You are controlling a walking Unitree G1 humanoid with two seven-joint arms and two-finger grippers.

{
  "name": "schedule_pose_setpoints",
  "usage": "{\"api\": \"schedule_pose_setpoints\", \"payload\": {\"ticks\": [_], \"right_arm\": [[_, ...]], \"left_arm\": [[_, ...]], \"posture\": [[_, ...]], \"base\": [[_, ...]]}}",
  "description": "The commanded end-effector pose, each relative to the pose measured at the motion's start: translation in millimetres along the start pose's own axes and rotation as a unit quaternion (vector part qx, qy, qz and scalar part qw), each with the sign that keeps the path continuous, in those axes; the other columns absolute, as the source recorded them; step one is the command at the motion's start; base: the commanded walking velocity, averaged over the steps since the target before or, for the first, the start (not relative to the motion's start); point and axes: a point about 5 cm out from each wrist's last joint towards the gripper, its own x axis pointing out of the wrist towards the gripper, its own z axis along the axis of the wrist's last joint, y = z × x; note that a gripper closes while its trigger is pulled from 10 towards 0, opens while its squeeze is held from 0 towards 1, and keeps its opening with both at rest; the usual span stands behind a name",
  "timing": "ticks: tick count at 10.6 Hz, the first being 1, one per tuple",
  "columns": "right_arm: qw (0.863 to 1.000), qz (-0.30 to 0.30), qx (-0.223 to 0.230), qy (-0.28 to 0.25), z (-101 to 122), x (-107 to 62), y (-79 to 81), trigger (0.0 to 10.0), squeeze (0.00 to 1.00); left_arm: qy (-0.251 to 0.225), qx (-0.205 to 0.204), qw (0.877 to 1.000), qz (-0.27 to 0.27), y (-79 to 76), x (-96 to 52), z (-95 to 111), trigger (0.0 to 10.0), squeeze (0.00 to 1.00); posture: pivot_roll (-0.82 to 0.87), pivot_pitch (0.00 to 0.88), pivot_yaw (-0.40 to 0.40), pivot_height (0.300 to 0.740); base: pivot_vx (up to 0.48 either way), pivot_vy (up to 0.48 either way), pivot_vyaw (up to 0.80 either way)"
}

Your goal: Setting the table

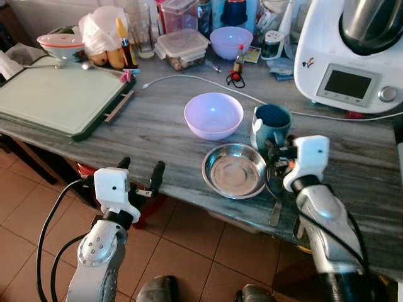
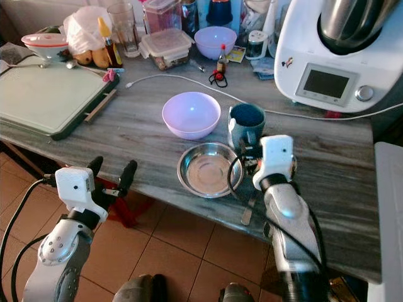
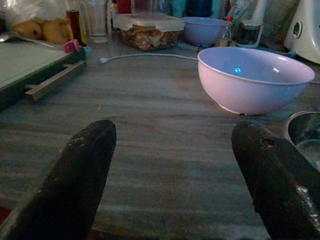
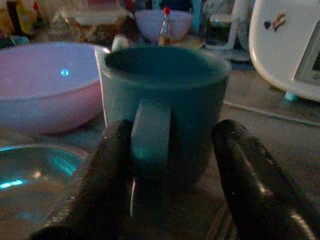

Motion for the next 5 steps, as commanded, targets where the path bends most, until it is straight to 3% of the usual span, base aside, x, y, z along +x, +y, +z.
{"api": "schedule_pose_setpoints", "payload": {"ticks": [1, 4, 5], "right_arm": [[1.000, -0.008, -0.009, -0.020, 7.9, -2.2, -0.2, 10.0, 1.00], [0.998, -0.020, -0.019, -0.058, 24.6, -8.1, 3.6, 10.0, 1.00], [0.997, -0.001, -0.013, -0.076, 32.2, -12.6, 13.0, 10.0, 0.80]], "left_arm": [[0.002, 0.002, 1.000, -0.009, -1.4, 0.6, 0.6, 10.0, 0.00], [0.004, -0.001, 1.000, -0.009, -2.0, 2.0, -1.2, 10.0, 0.00], [0.008, -0.002, 1.000, -0.002, 0.7, 1.4, -1.8, 10.0, 0.00]], "posture": [[-0.04, 0.091, 0.060, 0.740], [-0.04, 0.068, 0.056, 0.740], [-0.03, 0.061, 0.055, 0.740]], "base": [[0.000, 0.000, 0.00], [0.000, 0.000, 0.00], [0.000, 0.000, 0.00]]}}
